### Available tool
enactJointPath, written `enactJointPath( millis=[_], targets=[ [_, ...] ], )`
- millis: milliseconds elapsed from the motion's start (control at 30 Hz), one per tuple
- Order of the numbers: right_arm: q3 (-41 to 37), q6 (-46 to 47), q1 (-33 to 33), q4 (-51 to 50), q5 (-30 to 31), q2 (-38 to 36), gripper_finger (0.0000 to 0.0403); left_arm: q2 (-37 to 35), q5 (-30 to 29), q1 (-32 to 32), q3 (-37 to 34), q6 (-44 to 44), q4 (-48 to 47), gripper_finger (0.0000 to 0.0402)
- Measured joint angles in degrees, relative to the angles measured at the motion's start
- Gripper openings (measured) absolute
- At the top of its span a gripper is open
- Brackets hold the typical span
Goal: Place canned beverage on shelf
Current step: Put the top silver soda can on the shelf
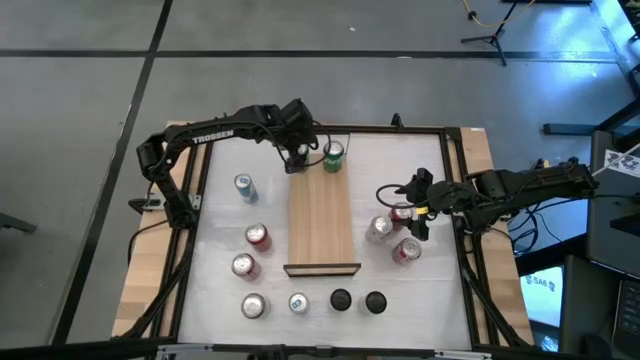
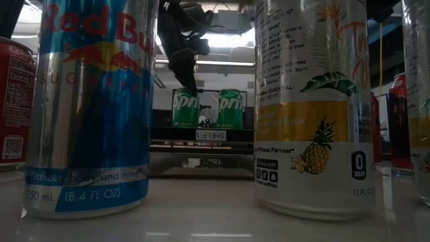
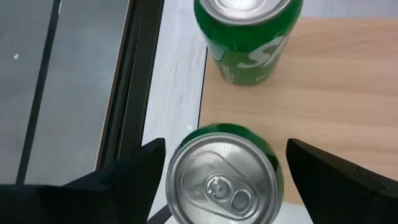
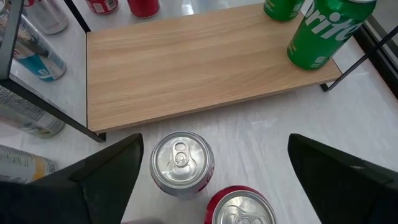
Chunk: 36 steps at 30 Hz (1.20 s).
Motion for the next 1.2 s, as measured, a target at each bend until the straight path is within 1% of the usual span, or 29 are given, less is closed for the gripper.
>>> enactJointPath(
  millis=[333,533,700,867,967,1100,1200],
  targets=[
    [0.0,-0.02,-0.01,0.02,0.01,0.0,0.0395,-0.09,0.93,-0.42,0.25,-0.61,4.58,0.0322],
    [0.0,-0.02,-0.01,0.07,0.0,0.0,0.0395,-0.23,0.92,-1.41,4.48,-0.46,4.7,0.0322],
    [0.0,-0.02,-0.02,0.11,0.02,0.0,0.0395,-0.25,0.93,-2.84,10.34,-0.46,4.27,0.0322],
    [0.0,0.03,0.0,0.16,0.0,0.0,0.0395,-0.3,0.87,-4.97,17.21,-0.66,-0.34,0.0322],
    [0.0,0.04,-0.01,0.33,0.0,0.3,0.0395,-0.31,-0.15,-6.65,21.21,-3.27,-5.1,0.0322],
    [0.0,0.07,0.0,0.69,-0.71,1.04,0.0395,-0.48,-4.55,-9.32,25.25,-7.67,-12.26,0.0322],
    [-0.02,-0.95,-0.02,0.78,-3.35,1.53,0.0395,-1.98,-8.09,-11.55,25.79,-11.38,-16.15,0.0322]
  ],
)
